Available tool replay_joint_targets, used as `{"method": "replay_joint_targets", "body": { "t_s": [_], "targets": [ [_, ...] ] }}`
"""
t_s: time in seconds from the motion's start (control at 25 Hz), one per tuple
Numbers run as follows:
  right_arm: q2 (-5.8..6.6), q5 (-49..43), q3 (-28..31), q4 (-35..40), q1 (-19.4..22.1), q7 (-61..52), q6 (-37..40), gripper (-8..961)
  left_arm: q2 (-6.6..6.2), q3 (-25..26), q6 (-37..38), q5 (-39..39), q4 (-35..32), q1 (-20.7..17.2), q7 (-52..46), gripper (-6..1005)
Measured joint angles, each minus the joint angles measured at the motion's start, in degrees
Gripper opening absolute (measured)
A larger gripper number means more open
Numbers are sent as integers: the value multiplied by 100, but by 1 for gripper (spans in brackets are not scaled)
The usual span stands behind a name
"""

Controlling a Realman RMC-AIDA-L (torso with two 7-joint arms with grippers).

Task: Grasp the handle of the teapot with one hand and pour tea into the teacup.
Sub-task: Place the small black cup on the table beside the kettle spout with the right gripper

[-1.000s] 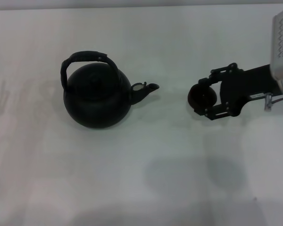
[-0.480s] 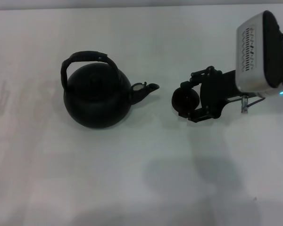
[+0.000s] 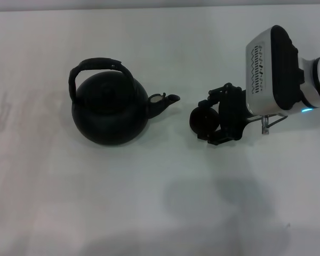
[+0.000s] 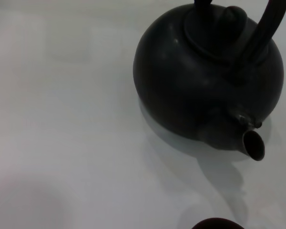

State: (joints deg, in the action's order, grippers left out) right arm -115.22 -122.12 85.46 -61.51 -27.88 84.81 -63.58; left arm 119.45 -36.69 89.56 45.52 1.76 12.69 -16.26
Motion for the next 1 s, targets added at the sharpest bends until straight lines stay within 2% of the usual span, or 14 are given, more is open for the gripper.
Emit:
{"method": "replay_joint_targets", "body": {
  "t_s": [1.0],
  "targets": [
    [-9, -207, -24, 184, -42, 0, 292, 745, -9, -13, 53, 0, -16, 19, 9, 761]
  ]
}}
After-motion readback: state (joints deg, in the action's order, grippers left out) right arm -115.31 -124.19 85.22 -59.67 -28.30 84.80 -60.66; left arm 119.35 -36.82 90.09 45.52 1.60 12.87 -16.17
